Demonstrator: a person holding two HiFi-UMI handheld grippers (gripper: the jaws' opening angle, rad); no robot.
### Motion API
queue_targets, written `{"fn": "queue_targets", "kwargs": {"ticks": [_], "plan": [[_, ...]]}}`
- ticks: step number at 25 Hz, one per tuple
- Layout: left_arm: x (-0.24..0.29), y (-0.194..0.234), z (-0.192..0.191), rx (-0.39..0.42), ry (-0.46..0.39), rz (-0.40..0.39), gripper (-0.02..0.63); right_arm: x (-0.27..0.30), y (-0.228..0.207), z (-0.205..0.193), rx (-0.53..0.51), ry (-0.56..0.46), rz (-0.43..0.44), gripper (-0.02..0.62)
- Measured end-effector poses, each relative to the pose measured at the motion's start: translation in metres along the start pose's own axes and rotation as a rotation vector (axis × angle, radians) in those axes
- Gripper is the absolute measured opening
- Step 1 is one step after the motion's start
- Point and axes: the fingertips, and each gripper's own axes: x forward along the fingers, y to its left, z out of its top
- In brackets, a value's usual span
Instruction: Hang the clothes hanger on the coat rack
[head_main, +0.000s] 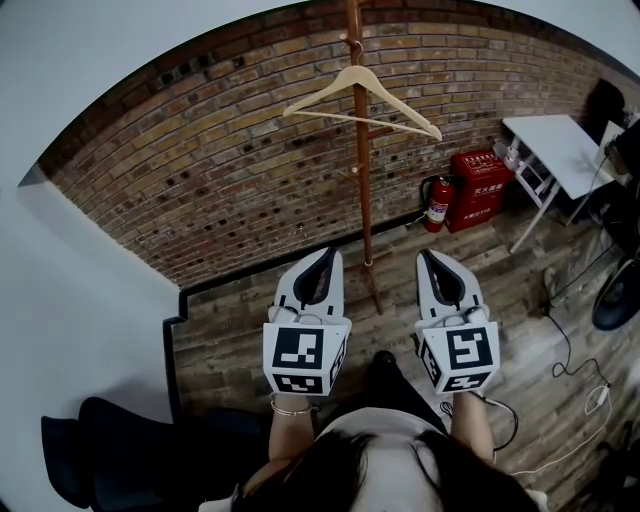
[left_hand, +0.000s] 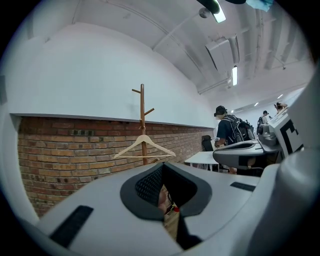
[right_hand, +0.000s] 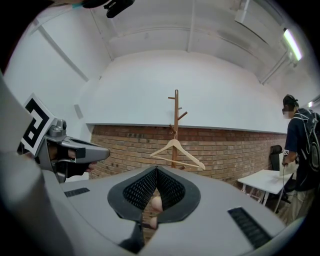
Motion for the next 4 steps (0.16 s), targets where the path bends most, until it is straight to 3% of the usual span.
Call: {"fn": "queue_targets", "kwargs": {"ticks": [4], "plan": [[0.0025, -0.0048, 0.0002, -0.005, -0.006, 0.0, 0.011, -0.002, -0.0032, -0.004, -0.007, 0.009, 0.003, 0.037]]}}
